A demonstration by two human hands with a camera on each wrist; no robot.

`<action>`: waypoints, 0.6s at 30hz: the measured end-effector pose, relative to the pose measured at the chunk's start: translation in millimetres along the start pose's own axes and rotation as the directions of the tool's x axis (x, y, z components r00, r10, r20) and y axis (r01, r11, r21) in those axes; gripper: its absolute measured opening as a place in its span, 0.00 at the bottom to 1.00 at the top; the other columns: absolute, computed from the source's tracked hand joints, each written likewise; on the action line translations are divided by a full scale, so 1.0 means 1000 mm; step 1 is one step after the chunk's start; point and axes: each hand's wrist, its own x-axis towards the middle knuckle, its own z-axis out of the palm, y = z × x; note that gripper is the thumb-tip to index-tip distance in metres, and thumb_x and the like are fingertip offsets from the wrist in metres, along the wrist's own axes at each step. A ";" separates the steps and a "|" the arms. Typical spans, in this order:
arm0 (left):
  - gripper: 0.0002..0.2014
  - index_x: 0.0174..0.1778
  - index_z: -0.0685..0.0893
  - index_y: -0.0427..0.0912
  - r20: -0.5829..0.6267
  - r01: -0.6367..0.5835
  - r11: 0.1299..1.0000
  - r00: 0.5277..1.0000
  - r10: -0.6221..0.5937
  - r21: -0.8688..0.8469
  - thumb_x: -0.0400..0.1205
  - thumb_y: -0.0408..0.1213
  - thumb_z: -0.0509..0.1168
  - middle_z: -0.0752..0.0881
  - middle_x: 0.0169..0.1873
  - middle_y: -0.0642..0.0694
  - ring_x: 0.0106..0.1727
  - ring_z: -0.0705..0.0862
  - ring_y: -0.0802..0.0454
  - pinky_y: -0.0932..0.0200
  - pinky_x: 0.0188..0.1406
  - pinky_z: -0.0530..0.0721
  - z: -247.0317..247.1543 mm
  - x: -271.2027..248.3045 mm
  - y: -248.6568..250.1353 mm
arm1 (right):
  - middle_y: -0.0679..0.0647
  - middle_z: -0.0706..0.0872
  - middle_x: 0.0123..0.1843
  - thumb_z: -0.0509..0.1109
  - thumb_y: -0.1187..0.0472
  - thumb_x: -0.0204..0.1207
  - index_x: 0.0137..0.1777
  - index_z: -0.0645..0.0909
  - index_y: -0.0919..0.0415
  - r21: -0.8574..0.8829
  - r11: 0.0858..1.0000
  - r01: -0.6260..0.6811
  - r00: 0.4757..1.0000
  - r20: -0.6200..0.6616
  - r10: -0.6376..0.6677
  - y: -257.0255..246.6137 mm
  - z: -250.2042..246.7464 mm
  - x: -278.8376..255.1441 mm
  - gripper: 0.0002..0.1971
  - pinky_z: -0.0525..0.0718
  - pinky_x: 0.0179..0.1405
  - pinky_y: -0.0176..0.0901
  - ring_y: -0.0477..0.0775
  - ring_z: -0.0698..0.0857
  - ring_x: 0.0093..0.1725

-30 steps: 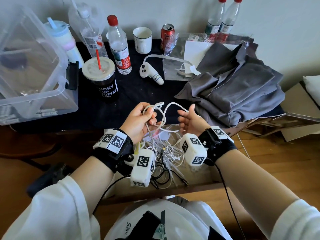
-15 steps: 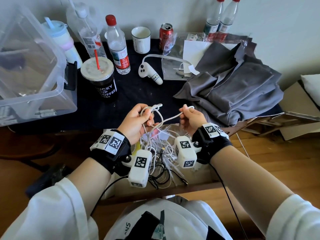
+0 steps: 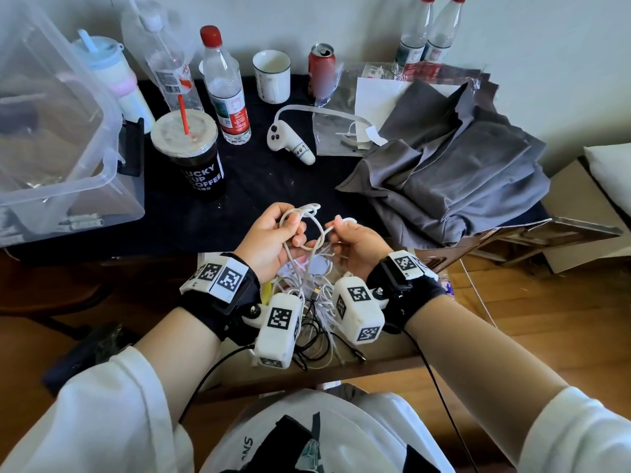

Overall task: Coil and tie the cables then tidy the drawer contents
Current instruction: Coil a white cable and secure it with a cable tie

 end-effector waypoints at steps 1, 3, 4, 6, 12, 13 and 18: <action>0.08 0.43 0.72 0.39 -0.004 0.002 1.000 1.000 -0.002 0.006 0.87 0.29 0.53 0.73 0.31 0.47 0.25 0.73 0.60 0.54 0.41 0.89 -0.002 -0.001 0.000 | 0.48 0.74 0.27 0.59 0.56 0.84 0.39 0.76 0.57 0.028 0.999 0.022 0.997 -0.081 -0.020 -0.002 -0.005 0.004 0.13 0.67 0.23 0.34 0.43 0.70 0.21; 0.07 0.44 0.72 0.39 -0.016 0.005 1.000 1.000 -0.005 0.007 0.87 0.29 0.53 0.73 0.31 0.47 0.25 0.73 0.60 0.54 0.41 0.89 -0.006 -0.002 -0.001 | 0.50 0.72 0.29 0.56 0.55 0.86 0.38 0.73 0.57 0.063 0.997 0.038 0.971 -0.237 -0.022 -0.007 -0.015 0.009 0.15 0.66 0.23 0.34 0.44 0.67 0.22; 0.07 0.44 0.73 0.39 -0.020 0.006 1.000 1.000 -0.006 0.011 0.87 0.30 0.53 0.73 0.31 0.47 0.25 0.73 0.60 0.54 0.41 0.89 -0.007 -0.003 -0.001 | 0.50 0.71 0.29 0.54 0.54 0.86 0.38 0.73 0.56 0.082 0.996 0.030 0.957 -0.289 -0.005 -0.008 -0.020 0.011 0.16 0.65 0.24 0.34 0.44 0.66 0.22; 0.07 0.44 0.73 0.39 -0.028 0.010 1.000 1.000 -0.009 0.022 0.87 0.30 0.53 0.73 0.31 0.47 0.25 0.73 0.60 0.55 0.36 0.89 -0.008 -0.005 0.000 | 0.48 0.71 0.27 0.54 0.49 0.86 0.38 0.74 0.55 0.133 0.991 -0.015 0.957 -0.285 0.052 -0.009 -0.025 0.010 0.17 0.65 0.25 0.34 0.43 0.66 0.21; 0.08 0.44 0.72 0.40 -0.009 0.005 0.998 1.000 -0.004 0.058 0.87 0.30 0.53 0.72 0.32 0.46 0.24 0.74 0.60 0.59 0.25 0.79 0.000 -0.005 -0.002 | 0.45 0.76 0.25 0.61 0.48 0.81 0.42 0.81 0.54 -0.092 0.984 -0.155 0.981 0.104 0.165 0.000 -0.001 -0.008 0.13 0.66 0.31 0.36 0.42 0.70 0.23; 0.07 0.44 0.72 0.40 -0.006 0.004 0.997 1.000 -0.003 0.073 0.87 0.30 0.53 0.72 0.32 0.46 0.24 0.75 0.60 0.59 0.26 0.78 0.001 -0.005 -0.002 | 0.45 0.77 0.24 0.61 0.49 0.82 0.41 0.80 0.55 -0.109 0.984 -0.142 0.979 0.132 0.156 0.000 0.003 -0.009 0.13 0.66 0.31 0.36 0.42 0.71 0.23; 0.08 0.42 0.72 0.39 -0.024 0.016 1.000 1.000 -0.016 0.021 0.87 0.30 0.53 0.71 0.30 0.47 0.24 0.72 0.59 0.57 0.36 0.87 -0.001 -0.005 -0.001 | 0.49 0.77 0.27 0.58 0.53 0.84 0.37 0.73 0.57 0.066 0.997 -0.049 0.991 -0.123 0.057 -0.005 -0.007 0.003 0.15 0.67 0.25 0.35 0.44 0.70 0.22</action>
